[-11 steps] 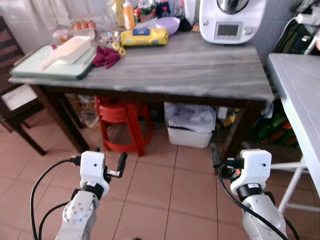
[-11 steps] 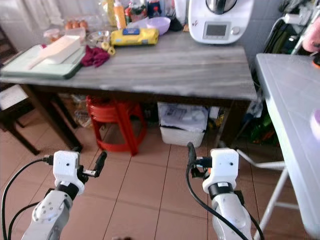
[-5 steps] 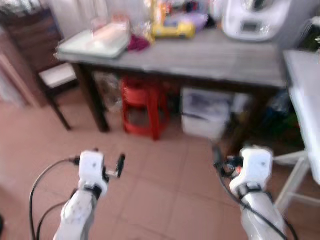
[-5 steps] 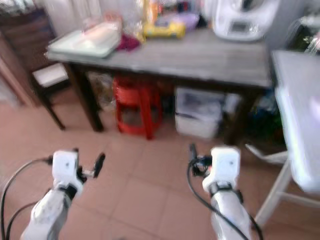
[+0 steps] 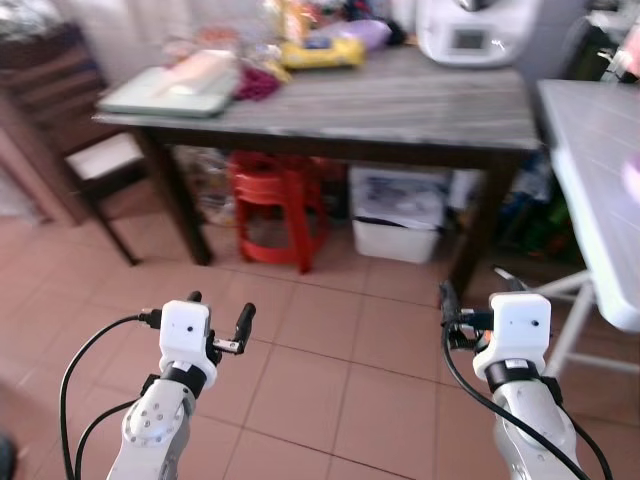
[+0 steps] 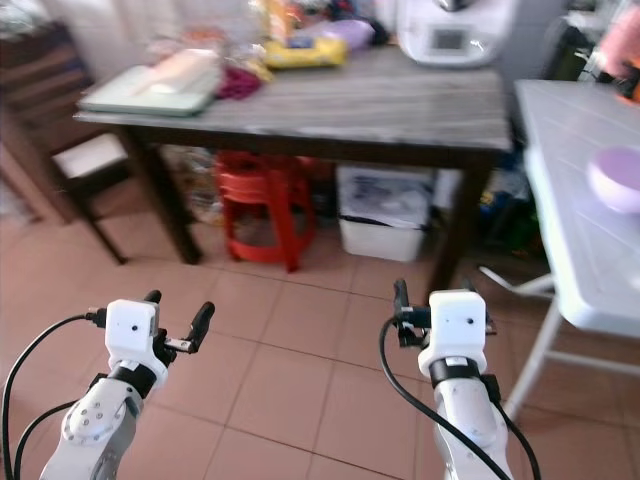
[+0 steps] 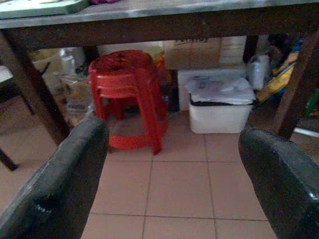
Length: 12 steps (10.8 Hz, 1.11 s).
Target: Setting the table
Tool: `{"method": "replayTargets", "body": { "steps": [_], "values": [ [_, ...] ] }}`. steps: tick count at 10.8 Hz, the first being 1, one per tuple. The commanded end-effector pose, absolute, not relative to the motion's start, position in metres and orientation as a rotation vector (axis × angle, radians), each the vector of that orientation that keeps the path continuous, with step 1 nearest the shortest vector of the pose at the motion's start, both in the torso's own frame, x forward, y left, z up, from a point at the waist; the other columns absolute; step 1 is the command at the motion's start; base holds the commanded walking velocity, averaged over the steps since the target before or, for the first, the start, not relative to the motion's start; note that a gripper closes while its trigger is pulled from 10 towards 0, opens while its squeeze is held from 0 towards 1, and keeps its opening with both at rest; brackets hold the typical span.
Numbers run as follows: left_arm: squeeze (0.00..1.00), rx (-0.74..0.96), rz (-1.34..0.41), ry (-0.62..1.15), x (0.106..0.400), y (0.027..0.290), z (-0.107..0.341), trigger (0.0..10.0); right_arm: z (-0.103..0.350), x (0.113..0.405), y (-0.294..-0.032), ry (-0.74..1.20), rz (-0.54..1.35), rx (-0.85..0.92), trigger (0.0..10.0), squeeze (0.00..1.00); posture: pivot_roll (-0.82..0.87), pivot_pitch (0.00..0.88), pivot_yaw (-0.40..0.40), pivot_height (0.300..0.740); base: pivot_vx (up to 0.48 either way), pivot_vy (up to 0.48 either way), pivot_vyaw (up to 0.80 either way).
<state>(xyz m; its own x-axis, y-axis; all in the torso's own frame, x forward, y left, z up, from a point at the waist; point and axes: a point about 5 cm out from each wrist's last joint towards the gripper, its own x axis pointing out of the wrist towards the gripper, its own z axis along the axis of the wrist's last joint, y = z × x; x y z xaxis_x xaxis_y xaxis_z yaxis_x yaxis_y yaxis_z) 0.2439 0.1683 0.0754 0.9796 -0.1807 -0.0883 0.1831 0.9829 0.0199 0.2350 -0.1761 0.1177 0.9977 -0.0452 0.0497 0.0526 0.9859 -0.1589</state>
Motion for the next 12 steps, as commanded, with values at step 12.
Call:
{"method": "replayTargets", "body": {
  "steps": [12],
  "values": [
    [0.0, -0.013, -0.227, 0.039, 0.252, 0.162, 0.09, 10.0, 0.123, 0.234, -0.172, -0.039, -0.029, -0.107, 10.0, 0.0, -0.06, 0.071, 0.086, 0.74, 0.0, -0.171, -0.22]
  ]
}}
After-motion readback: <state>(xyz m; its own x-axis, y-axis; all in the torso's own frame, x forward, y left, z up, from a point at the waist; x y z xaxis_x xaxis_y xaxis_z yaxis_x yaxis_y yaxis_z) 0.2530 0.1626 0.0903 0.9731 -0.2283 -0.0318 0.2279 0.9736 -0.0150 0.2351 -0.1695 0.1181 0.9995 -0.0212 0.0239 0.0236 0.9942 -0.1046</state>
